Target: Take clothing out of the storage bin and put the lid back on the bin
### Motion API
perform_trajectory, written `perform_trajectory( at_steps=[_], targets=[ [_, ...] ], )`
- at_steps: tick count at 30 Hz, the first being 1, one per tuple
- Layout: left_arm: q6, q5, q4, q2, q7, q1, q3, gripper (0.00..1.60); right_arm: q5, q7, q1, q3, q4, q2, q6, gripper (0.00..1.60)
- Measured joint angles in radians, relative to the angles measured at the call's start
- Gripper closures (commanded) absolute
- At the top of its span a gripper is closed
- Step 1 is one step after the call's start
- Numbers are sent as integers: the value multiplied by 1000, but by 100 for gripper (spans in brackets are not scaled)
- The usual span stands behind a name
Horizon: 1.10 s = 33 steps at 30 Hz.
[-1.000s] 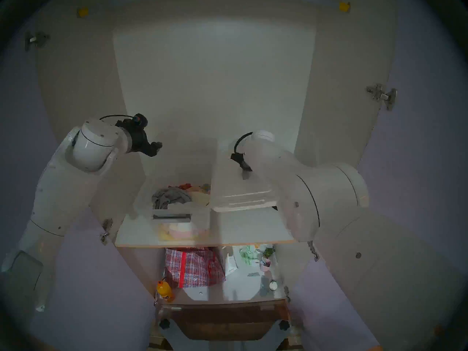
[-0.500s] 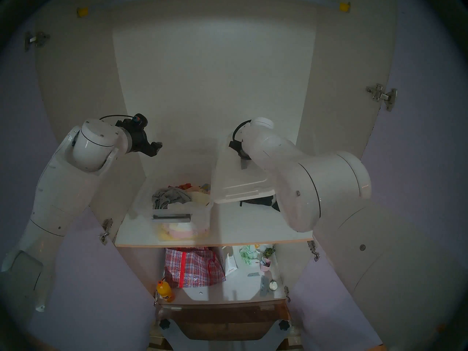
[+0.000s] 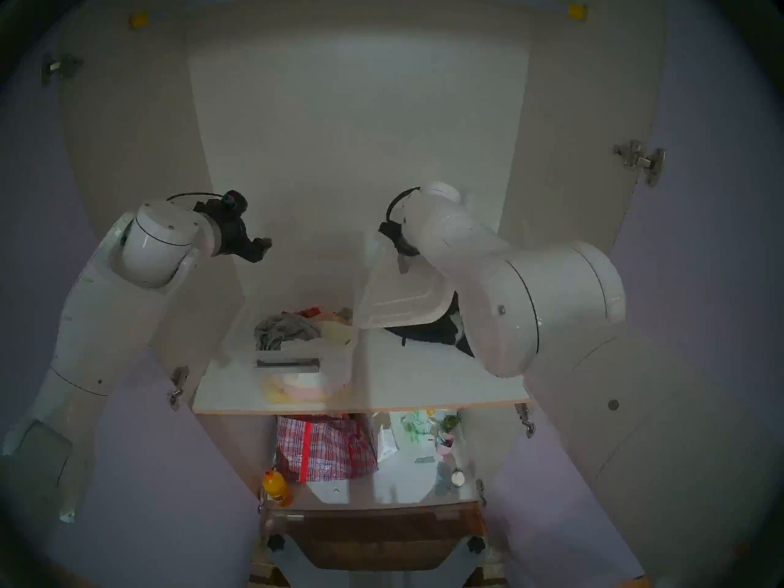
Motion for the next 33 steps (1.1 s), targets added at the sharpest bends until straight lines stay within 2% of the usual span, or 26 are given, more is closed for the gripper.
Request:
perform_trajectory(
  at_steps=[33],
  targets=[
    [0,0,1,0,1,0,0,0,26,-8,115,55,-16,-4,10,160]
  ],
)
